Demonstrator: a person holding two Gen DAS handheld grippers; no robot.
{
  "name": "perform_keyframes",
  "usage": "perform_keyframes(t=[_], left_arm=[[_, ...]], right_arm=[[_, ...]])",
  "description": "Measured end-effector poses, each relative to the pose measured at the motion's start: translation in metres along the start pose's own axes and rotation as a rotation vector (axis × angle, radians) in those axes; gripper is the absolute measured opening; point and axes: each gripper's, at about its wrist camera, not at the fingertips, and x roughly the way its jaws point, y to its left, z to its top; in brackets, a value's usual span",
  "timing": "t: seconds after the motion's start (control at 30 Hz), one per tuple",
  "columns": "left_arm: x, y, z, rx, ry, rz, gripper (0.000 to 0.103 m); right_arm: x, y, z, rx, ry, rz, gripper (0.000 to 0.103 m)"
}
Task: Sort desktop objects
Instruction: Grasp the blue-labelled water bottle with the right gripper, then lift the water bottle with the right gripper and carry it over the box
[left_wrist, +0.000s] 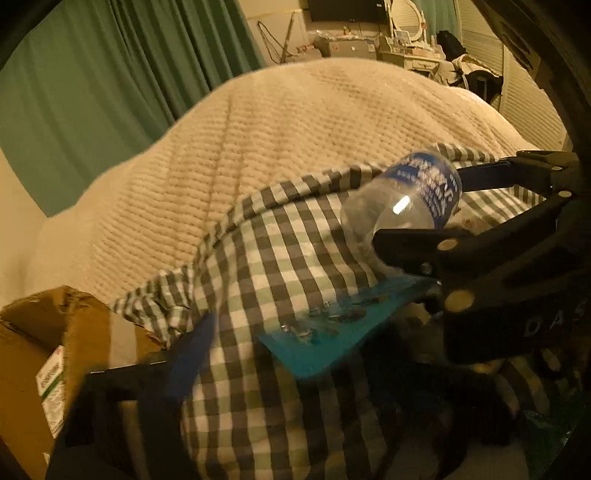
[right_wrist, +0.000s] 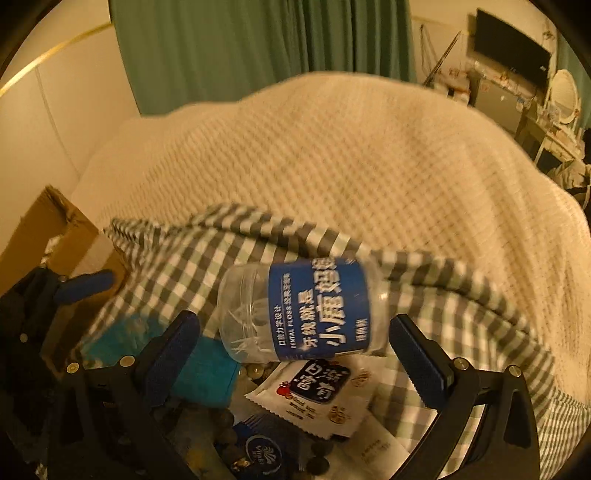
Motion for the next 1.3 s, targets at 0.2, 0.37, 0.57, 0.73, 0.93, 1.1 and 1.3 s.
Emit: perform_keyframes(t=[0.2,0.37,0.57,0.73,0.93,1.1,1.3], left_arm=[[0.002,-0.009,-0.002,0.050,-0.006,-0.039,0.025],[-0.007,-0.015,-0.006,0.077,-0.037,-0.043,0.019],[-0.029,-0.016,-0.009,0.074,-0.081,-0.067,0.018],[-0.052,-0.016,-0.011,0.058,-0.126,-0.101,0.018],[-0.083,-0.013,-0.016,0.045,-0.181,-0.130,0.017],[-0.109,-0.006,-0.022,0.010,-0.229,-0.178,0.017],[-0.138,-0.005,-0.026,-0.004,-0.286,-0.195,0.013]], right_arm=[[0.002,-0.009,-0.004,0.050,-0.009,-0.011,0.092],[-0.016,-0.024,-0.009,0.130,-0.067,0.032,0.089],[-0.040,-0.024,-0.014,0.177,-0.157,0.067,0.089],[-0.069,-0.016,-0.022,0.182,-0.223,0.066,0.089],[-0.103,-0.010,-0.027,0.192,-0.291,0.048,0.089],[-0.128,-0.007,-0.031,0.210,-0.335,0.034,0.089],[-0.154,-0.005,-0.034,0.225,-0.389,0.013,0.089]])
